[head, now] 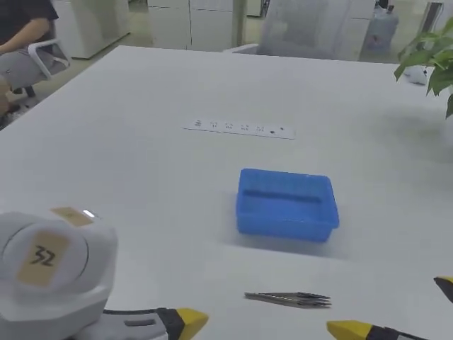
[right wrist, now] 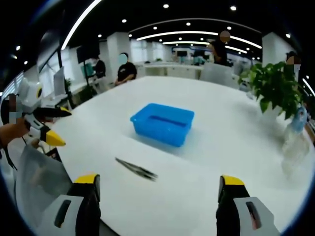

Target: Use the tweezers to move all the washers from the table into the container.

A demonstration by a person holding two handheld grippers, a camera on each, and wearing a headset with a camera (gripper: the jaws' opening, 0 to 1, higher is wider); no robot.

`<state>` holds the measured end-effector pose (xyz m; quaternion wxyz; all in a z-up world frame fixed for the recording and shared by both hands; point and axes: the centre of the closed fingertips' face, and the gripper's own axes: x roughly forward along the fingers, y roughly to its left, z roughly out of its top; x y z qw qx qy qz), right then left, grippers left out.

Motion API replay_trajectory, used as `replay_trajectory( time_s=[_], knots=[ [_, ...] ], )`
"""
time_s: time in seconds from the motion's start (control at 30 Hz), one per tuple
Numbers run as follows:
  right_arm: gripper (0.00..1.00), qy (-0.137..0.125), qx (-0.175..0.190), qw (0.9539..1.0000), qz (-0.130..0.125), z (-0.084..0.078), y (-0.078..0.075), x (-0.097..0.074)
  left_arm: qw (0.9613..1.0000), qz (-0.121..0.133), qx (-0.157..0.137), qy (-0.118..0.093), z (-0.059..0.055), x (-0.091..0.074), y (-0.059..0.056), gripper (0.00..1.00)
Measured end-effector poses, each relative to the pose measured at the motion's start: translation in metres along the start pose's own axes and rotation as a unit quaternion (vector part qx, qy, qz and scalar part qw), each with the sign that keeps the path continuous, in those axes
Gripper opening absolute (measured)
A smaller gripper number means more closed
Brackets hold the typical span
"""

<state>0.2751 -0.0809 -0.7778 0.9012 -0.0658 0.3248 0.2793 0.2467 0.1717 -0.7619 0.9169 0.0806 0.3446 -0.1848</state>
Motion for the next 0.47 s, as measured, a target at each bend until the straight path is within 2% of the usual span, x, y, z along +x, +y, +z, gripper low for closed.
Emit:
replay_trajectory(
  time_s=[0.47],
  knots=[
    [0.99, 0.001, -0.008, 1.0, 0.001, 0.0025, -0.0003, 0.003, 0.9999, 0.008, -0.005, -0.006, 0.0026, -0.0024, 0.001, 0.99]
  ],
)
